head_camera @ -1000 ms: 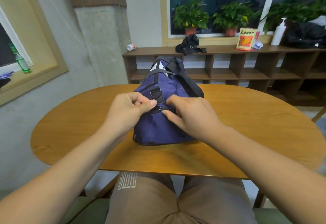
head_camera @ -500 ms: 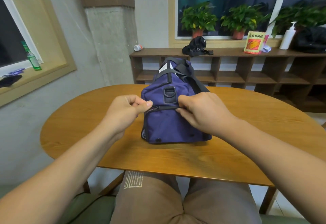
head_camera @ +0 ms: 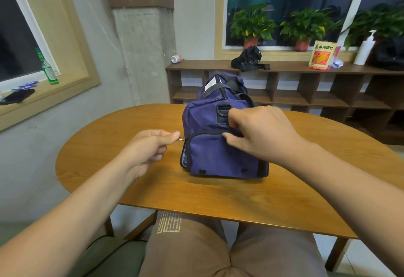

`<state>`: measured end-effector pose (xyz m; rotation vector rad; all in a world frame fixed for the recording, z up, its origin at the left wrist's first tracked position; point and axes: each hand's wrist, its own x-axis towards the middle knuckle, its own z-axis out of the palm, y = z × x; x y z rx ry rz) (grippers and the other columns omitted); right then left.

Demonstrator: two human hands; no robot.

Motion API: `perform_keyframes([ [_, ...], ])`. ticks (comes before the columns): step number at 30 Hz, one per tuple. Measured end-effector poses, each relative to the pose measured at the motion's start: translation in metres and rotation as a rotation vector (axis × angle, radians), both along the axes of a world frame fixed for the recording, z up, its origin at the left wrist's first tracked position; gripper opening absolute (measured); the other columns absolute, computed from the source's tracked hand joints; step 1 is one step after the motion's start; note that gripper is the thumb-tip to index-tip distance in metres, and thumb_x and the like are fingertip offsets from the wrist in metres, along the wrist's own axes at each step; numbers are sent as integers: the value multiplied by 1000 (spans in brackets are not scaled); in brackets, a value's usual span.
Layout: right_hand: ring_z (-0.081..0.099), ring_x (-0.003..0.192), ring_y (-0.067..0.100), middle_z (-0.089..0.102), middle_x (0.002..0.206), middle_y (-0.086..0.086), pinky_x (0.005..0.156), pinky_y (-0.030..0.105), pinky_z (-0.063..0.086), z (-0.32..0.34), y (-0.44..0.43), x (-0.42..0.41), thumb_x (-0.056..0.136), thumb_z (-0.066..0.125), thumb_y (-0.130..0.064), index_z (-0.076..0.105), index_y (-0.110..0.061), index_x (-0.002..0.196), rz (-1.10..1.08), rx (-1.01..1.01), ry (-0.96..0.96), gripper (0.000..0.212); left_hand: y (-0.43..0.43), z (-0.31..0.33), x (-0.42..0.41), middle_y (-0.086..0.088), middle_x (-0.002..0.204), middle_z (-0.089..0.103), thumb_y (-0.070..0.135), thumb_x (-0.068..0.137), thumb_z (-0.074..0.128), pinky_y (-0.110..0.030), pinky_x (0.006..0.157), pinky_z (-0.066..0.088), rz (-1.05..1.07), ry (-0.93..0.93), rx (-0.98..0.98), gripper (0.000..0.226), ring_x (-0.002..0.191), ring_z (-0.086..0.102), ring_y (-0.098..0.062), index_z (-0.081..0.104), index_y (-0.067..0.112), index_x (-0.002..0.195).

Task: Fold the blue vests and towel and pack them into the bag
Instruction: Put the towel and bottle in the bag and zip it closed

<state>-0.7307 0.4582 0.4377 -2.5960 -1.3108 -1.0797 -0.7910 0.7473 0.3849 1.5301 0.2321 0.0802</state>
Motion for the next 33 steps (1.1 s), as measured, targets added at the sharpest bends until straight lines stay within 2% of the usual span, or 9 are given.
perform_keyframes([
  [3,63,76,32,63,84,-1,55,34,39,14,19,-13,91,70,-37,62,-19,93,118,11,-125,20,-6,2,1,8,59,35,25,80,83,-19,42,13,-14,-9,-32,24,48,21,-6,68,10,90],
  [5,57,87,32,60,90,4,67,39,40,14,40,-12,87,74,-30,70,-17,94,171,-65,-222,15,-11,4,1,10,57,38,19,88,79,-19,41,12,-17,-18,-50,15,46,22,-4,67,10,89],
  [7,50,95,32,58,95,5,79,42,34,11,59,-7,82,76,-30,75,-16,93,176,-155,-253,18,-15,5,1,10,57,40,16,93,77,-18,41,12,-12,-25,-61,12,46,23,-4,67,10,87],
  [10,49,100,32,57,97,5,85,43,33,4,77,2,86,72,-29,77,-18,93,139,-267,-241,15,-15,3,0,9,60,41,16,92,78,-17,40,14,-2,-29,-67,15,47,25,-4,67,13,82],
  [14,50,97,30,59,92,3,83,42,30,-2,87,11,88,70,-27,77,-19,92,119,-313,-218,11,-12,-3,1,9,62,44,19,91,80,-17,40,15,12,-6,-56,12,49,27,-4,69,12,89],
  [21,48,93,30,55,87,4,82,43,34,-8,86,15,86,74,-20,74,-17,87,147,-260,-206,3,-9,-22,5,7,68,46,20,91,81,-17,39,16,58,92,-87,15,51,30,-4,70,11,96],
  [25,47,91,31,53,84,5,81,42,29,-3,83,19,85,70,-13,72,-15,83,122,-226,-244,3,-8,-45,4,6,70,45,17,92,80,-17,39,15,82,187,-106,15,50,29,-4,68,10,99],
  [29,48,93,32,55,86,5,83,44,33,3,78,25,89,69,-14,75,-13,89,84,-207,-243,6,-8,-75,-5,6,66,47,26,89,85,-18,37,24,116,297,-28,20,53,36,-5,68,17,93],
  [33,47,93,32,56,86,5,84,44,33,-2,82,24,89,67,-11,75,-13,90,60,-211,-244,8,-10,-75,-10,8,59,53,35,92,81,-21,44,31,96,305,123,21,52,42,-7,66,21,86],
])
